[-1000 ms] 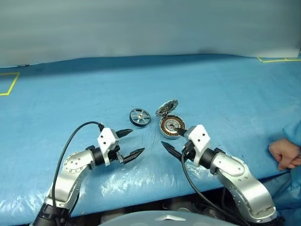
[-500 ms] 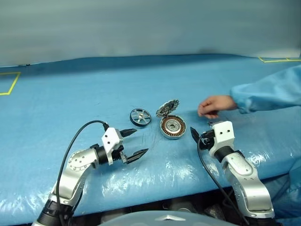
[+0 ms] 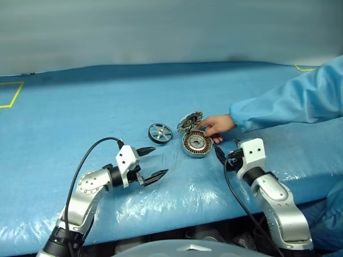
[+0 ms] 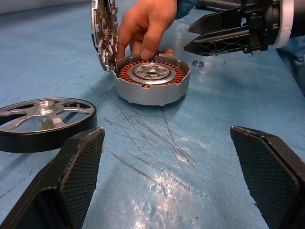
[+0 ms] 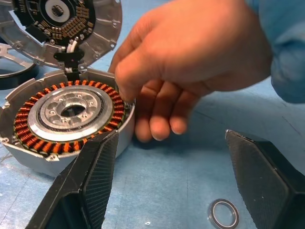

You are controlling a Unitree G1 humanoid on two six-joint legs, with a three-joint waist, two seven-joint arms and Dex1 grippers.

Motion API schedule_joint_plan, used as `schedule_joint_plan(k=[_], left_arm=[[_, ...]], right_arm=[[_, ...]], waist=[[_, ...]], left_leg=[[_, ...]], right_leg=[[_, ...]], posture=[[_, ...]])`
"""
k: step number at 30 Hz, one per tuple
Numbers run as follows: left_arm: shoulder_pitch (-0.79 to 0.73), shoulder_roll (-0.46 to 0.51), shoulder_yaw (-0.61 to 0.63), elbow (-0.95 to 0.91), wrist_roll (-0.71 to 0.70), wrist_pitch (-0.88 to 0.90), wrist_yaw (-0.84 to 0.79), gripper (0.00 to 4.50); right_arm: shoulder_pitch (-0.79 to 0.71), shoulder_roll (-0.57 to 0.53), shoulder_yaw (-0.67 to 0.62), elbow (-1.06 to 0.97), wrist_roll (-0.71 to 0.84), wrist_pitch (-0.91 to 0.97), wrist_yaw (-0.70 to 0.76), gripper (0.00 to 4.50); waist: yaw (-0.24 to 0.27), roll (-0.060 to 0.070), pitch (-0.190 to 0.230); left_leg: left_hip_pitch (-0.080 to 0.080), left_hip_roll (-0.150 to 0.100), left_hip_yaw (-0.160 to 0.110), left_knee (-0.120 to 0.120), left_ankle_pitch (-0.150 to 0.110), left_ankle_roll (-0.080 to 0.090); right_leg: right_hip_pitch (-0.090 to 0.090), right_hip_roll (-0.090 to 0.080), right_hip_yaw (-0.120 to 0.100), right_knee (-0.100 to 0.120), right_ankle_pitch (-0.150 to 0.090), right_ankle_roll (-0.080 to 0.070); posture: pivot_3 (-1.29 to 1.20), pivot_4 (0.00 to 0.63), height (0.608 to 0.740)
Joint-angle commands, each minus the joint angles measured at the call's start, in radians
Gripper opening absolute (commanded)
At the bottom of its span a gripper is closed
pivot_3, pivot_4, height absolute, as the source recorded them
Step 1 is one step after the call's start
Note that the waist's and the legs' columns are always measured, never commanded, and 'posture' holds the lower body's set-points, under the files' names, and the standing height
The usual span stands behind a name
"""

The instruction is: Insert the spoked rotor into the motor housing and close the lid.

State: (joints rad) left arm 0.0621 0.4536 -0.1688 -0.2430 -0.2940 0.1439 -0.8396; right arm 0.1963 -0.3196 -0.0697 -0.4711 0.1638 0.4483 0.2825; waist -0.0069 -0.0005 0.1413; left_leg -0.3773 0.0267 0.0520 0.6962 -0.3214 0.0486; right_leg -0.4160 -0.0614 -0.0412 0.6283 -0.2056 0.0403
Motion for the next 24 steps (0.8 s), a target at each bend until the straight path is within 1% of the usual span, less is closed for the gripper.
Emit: schedule_joint_plan(k=[1, 24], left_arm=[[-0.007, -0.007, -0.008, -0.013, 0.000, -0.018, -0.002, 4.50], [0.000, 0.005, 0.013, -0.036, -0.017, 0.000, 0.007, 4.50]], right_arm=[[-0.013, -0.007, -0.015, -0.017, 0.002, 0.000, 0.001, 3.76], [-0.047, -0.029, 0.063, 0.000, -0.046, -0.021, 0.035, 3.76]], waist=[[0.000, 0.000, 0.000], [0.000, 0.000, 0.000]], left_leg=[[0.000, 0.000, 0.000, 0.000, 0.000, 0.000], [0.000, 0.000, 0.000, 0.000, 0.000, 0.000]], right_leg=[[0.000, 0.000, 0.000, 0.000, 0.000, 0.000], [0.000, 0.000, 0.000, 0.000, 0.000, 0.000]], posture=[[0.00, 0.150, 0.740], [0.00, 0.150, 0.740]])
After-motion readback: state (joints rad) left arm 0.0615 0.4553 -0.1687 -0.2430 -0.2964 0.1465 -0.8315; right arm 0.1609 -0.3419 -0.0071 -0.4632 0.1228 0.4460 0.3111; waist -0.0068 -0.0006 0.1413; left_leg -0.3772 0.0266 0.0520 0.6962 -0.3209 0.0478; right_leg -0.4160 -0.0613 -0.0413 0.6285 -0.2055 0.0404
